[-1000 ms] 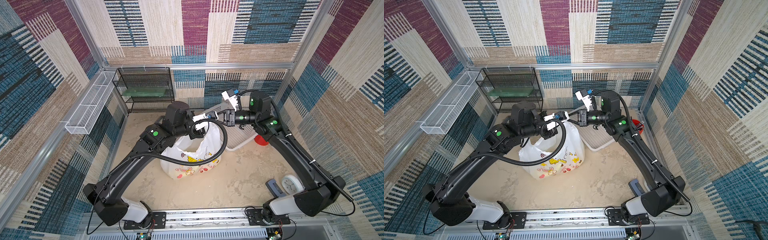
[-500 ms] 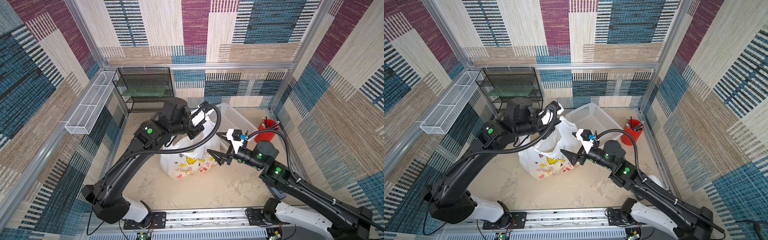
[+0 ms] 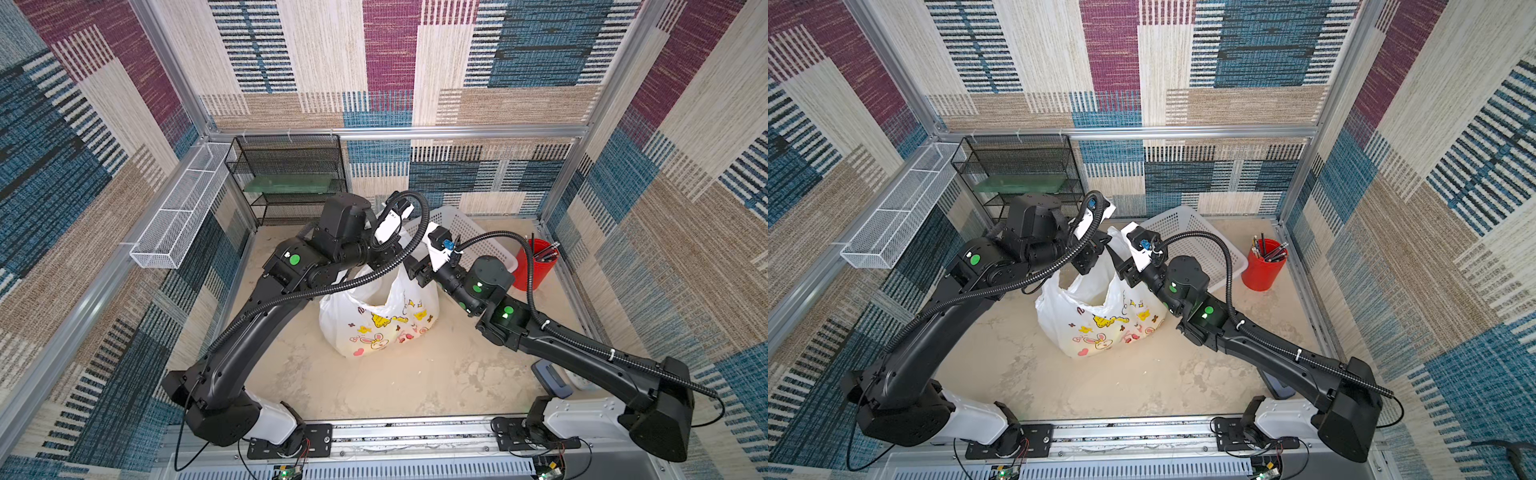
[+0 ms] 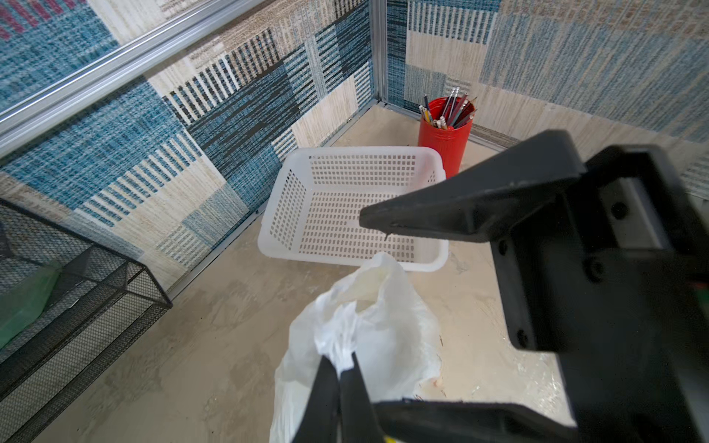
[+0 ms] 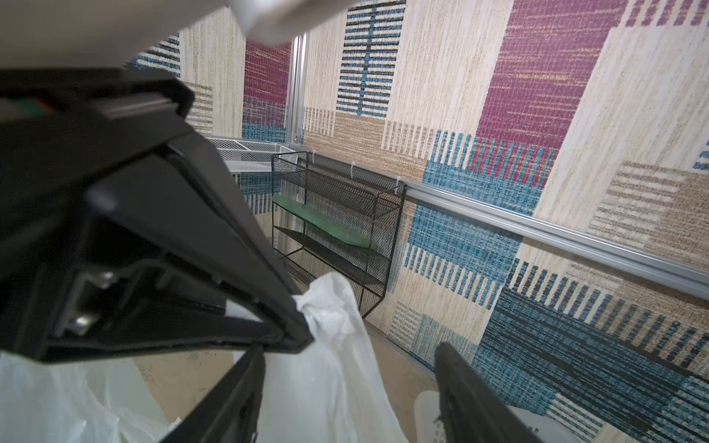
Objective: Place the banana into a plastic bag & tie a knot
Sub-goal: Adjust the plastic bag at the center of the board.
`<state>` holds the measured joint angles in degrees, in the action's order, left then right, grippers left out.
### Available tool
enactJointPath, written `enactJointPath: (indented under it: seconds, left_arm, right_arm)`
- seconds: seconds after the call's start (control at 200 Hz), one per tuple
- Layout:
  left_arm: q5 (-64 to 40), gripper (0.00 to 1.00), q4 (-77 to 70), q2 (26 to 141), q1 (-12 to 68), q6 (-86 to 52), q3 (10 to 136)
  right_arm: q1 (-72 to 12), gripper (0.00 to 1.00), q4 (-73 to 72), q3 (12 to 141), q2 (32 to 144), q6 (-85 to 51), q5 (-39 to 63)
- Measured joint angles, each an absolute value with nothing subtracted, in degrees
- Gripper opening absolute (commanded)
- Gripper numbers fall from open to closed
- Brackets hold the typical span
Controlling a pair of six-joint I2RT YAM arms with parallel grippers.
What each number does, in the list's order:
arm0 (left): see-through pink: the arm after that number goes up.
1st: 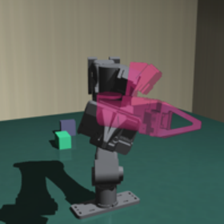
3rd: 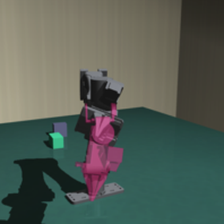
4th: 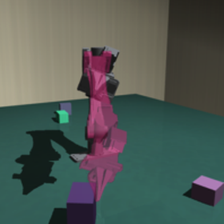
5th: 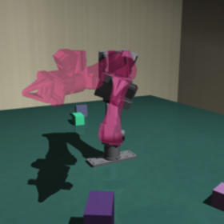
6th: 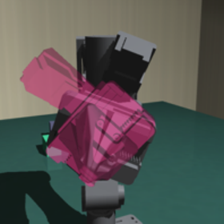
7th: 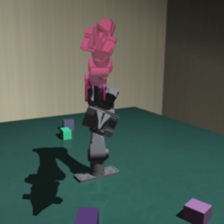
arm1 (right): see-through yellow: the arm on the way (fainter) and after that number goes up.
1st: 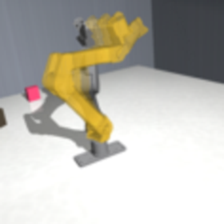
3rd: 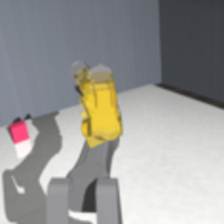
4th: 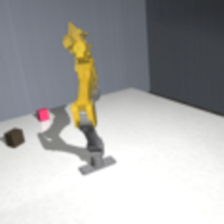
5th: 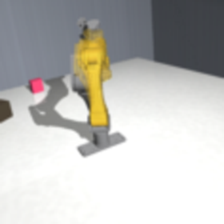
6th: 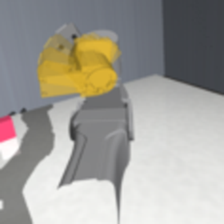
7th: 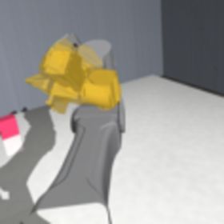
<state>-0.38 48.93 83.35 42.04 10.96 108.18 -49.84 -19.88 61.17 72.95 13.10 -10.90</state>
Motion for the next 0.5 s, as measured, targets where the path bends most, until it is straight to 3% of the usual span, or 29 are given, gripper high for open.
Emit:
enactJointPath:
  seconds: [0.095, 0.255, 0.501]
  left_arm:
    - [0.19, 0.0, 49.39, 83.33, 42.04, 10.33, 108.18]
    - [-4.29, 0.0, 50.04, 83.31, 42.78, 9.65, 108.18]
    - [-5.89, 0.0, 50.57, 83.94, 42.65, 9.39, 108.88]
  right_arm:
    - [-49.8, 0.67, -20.36, 60.8, 73.47, 12.21, -10.5]
    - [-50.35, 0.9, -19.31, 56.84, 71.0, 11.62, -10.55]
    - [-49.52, 0.87, -19.86, 52.86, 67.24, 12.62, -10.46]
